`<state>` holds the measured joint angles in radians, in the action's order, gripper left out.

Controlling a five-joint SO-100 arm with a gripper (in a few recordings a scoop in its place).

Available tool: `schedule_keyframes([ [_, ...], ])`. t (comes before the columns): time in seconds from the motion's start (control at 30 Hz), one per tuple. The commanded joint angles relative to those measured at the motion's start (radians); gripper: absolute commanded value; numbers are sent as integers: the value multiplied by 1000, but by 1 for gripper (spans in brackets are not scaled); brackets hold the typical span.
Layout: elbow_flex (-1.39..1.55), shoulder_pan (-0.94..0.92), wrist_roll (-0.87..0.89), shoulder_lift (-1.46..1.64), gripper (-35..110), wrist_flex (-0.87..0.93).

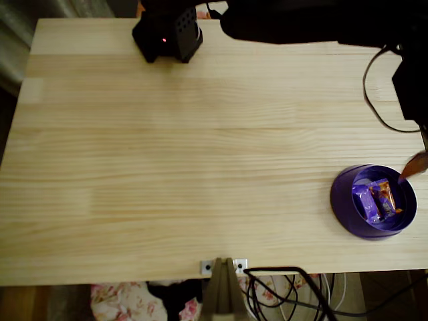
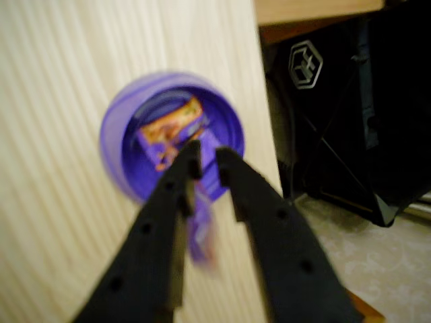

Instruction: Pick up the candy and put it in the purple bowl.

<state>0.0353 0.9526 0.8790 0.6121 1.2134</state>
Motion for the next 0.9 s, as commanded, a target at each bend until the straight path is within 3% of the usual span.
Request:
schedule_keyframes([
  [0.0,-28,3,31,21,0,-95],
  [0.37,-204,-52,87,-86,0,-69],
  [0.63,-189,-100,-46,112,0,282],
  [0.77,-169,-160,-199,296,0,499],
  [0.87,132,-224,-285,577,0,531],
])
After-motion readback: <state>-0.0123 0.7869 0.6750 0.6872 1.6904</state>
